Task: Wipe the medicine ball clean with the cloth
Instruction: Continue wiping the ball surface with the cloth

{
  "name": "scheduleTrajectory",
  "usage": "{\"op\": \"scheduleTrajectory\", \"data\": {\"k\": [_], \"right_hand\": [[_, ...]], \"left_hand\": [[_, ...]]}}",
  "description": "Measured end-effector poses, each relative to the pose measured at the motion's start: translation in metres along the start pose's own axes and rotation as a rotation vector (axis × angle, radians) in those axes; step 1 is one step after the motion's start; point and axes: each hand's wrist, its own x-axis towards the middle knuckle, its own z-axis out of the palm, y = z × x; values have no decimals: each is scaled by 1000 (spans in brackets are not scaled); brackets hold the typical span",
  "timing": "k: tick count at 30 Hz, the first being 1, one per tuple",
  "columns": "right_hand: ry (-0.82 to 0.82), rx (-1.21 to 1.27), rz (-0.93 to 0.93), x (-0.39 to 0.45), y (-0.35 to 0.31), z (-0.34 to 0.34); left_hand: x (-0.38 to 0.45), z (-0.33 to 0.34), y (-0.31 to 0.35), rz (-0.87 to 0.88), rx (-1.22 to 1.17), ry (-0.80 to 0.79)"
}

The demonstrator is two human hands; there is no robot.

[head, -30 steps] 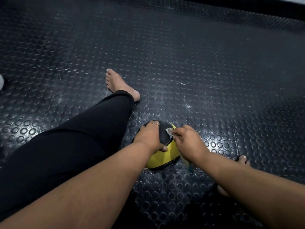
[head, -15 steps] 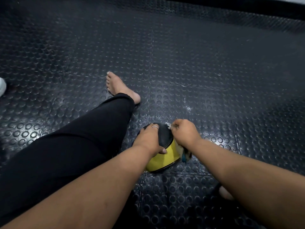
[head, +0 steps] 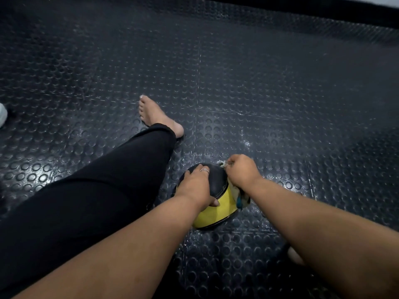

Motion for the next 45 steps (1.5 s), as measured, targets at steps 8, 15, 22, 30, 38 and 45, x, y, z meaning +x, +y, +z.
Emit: {"op": "scheduleTrajectory", "data": {"k": [8,15,22,30,38,45], "right_hand": [[82,7,-115,-45,12,6],[-16,404,-15,-89,40,9],[227,609,461,-75,62,11],[231,377,40,-77,17,18],[217,276,28,-42,7,25],[170,204,-118,-44,4,21]], "left_hand": [[5,7,-1,-15,-13,2],[-2,-5,-2,-1,-70,40],[-5,-8,-1,-113,-80,-64],[0,-4,-8,-46,54,-159],[2,-4,-9,-73,38,-152],[7,-8,-13,-63,46,-147]]}}
